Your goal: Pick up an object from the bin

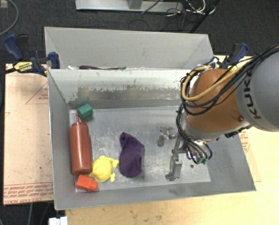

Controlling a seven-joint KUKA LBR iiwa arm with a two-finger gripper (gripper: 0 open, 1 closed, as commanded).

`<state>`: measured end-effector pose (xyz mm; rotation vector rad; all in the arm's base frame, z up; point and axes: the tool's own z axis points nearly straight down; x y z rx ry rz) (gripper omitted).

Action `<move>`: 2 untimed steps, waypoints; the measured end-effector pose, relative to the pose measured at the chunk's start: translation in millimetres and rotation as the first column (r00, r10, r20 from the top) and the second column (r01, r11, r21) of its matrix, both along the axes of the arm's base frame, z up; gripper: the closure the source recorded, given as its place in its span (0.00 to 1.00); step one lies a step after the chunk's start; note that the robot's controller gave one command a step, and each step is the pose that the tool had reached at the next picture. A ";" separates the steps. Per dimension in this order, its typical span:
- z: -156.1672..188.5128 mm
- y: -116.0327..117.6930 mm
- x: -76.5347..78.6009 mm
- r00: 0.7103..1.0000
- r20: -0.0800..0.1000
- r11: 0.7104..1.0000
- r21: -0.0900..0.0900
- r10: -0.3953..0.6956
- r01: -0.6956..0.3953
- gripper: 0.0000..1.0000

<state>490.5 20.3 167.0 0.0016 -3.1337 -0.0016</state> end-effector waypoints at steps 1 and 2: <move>4.1 -0.1 1.7 1.000 0.008 1.000 0.000 0.000 0.000 0.00; -14.9 11.3 35.6 0.998 0.011 0.998 -0.001 0.063 -0.063 0.00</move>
Offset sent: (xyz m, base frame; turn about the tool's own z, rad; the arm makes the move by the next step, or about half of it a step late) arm 0.1161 0.0425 -0.0707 -0.2345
